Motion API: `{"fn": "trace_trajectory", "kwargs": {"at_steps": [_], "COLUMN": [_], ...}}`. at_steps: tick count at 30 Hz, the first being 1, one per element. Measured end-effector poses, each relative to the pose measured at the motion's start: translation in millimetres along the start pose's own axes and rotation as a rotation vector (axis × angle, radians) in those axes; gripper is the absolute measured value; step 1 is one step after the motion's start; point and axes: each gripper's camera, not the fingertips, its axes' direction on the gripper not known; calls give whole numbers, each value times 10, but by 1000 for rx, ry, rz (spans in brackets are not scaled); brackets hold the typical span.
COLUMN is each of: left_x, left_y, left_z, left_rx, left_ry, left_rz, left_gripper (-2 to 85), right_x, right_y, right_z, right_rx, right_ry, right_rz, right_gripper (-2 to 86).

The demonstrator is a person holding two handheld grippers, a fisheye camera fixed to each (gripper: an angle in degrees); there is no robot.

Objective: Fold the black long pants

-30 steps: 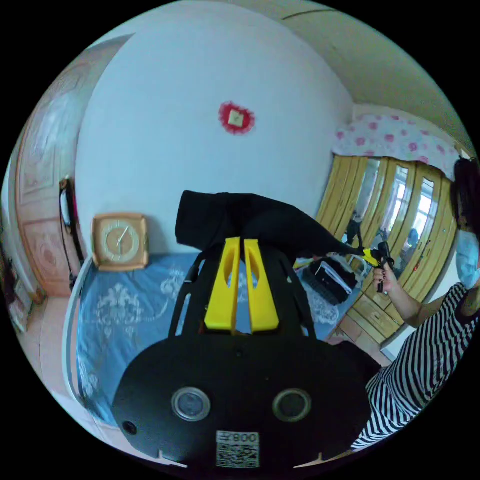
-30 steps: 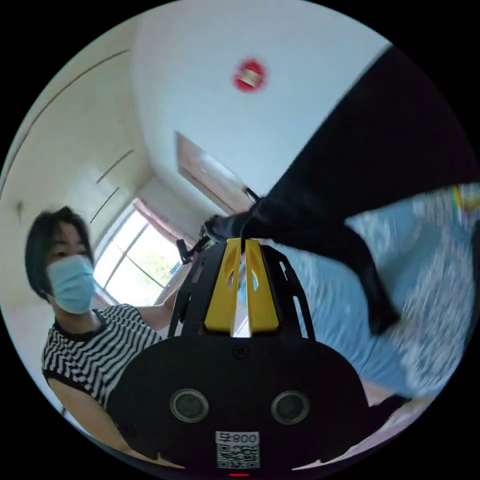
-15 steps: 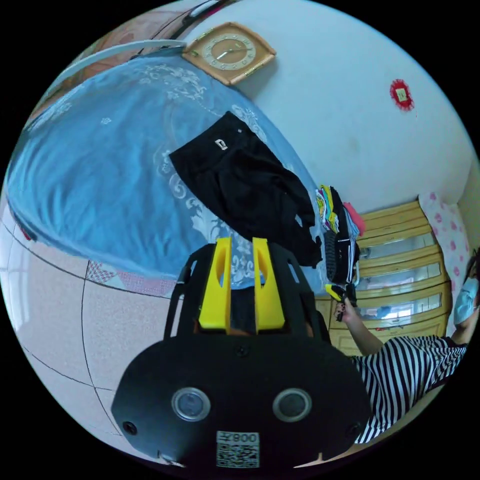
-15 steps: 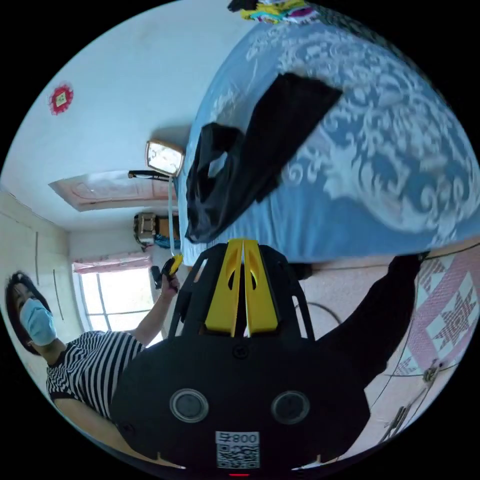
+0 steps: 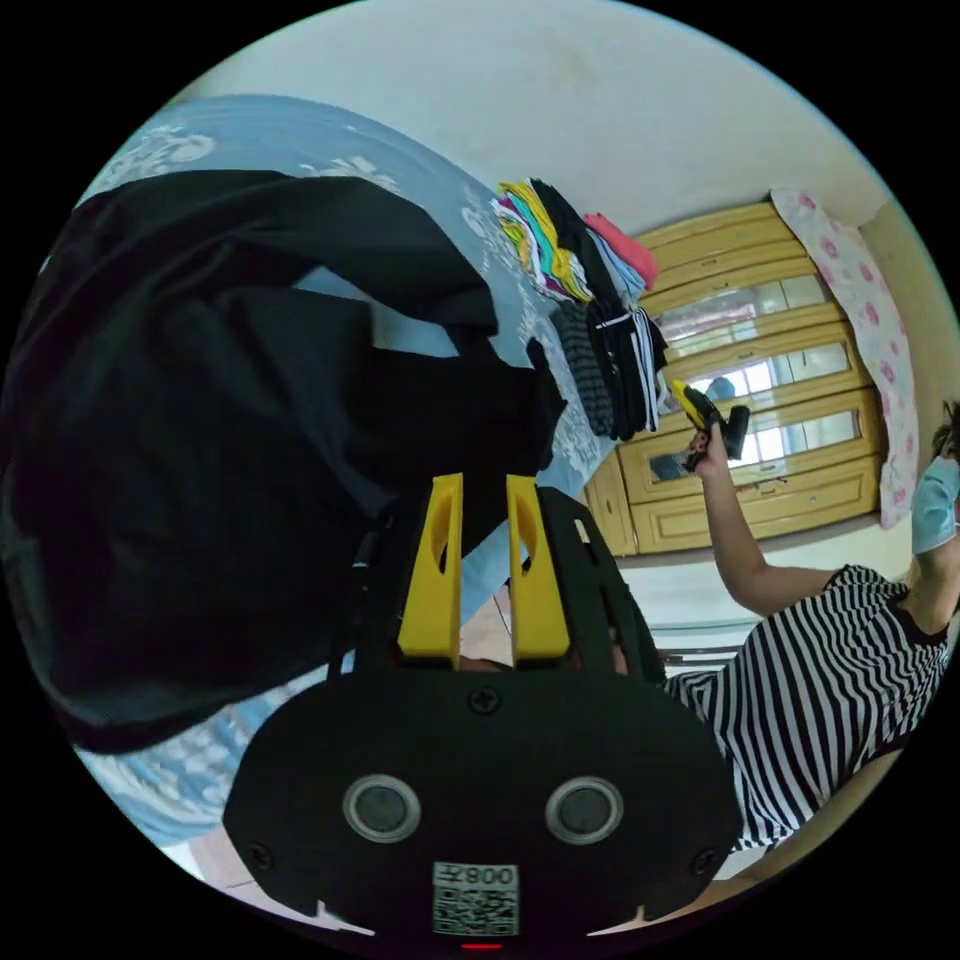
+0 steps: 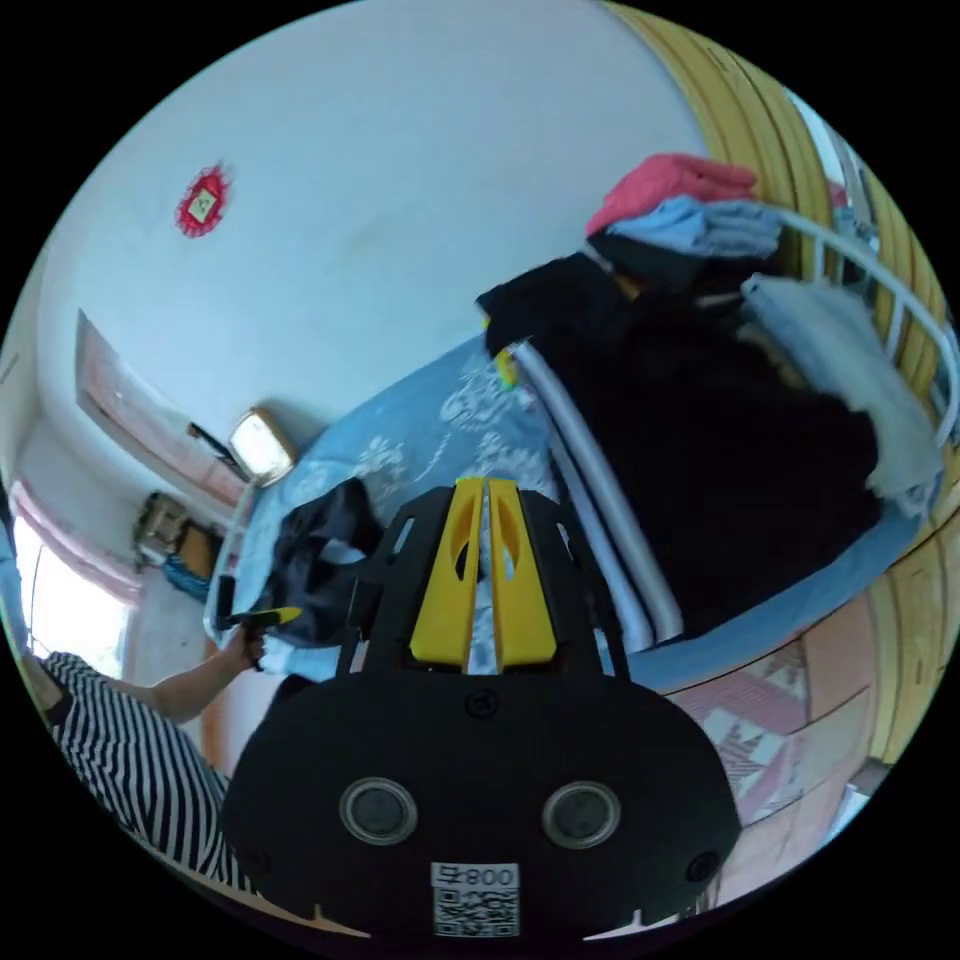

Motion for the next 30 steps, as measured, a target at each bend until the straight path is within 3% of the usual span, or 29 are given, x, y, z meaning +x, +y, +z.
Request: {"fn": "trace_trajectory", "kwargs": {"at_steps": [7, 11, 16, 19, 22, 27, 30], "left_x": [-78, -187, -453, -628, -804, -968, -1002], "left_y": [-150, -111, 22, 125, 230, 349, 406], "left_z": [513, 723, 855, 889, 918, 913, 918], "left_rx": [-67, -142, -161, -155, -159, -159, -193], "left_ry": [111, 90, 107, 136, 162, 209, 199], "left_rz": [40, 49, -17, -57, -108, -151, -151], "left_gripper": [74, 73, 71, 70, 67, 61, 58], "right_x": [892, 1198, 1381, 1512, 1506, 1578, 2024], "right_y": [-740, -1225, -1451, -1165, -940, -1223, -1487], "right_z": [-108, -505, -921, -1120, -1074, -737, -584], "right_rx": [-55, 84, 119, 162, 123, -15, -76], "right_ry": [168, 273, 317, 180, 3, 263, 191], "right_rz": [70, 111, 110, 79, -14, -34, 123], "right_gripper": [0, 0, 0, 0, 0, 0, 0]}}
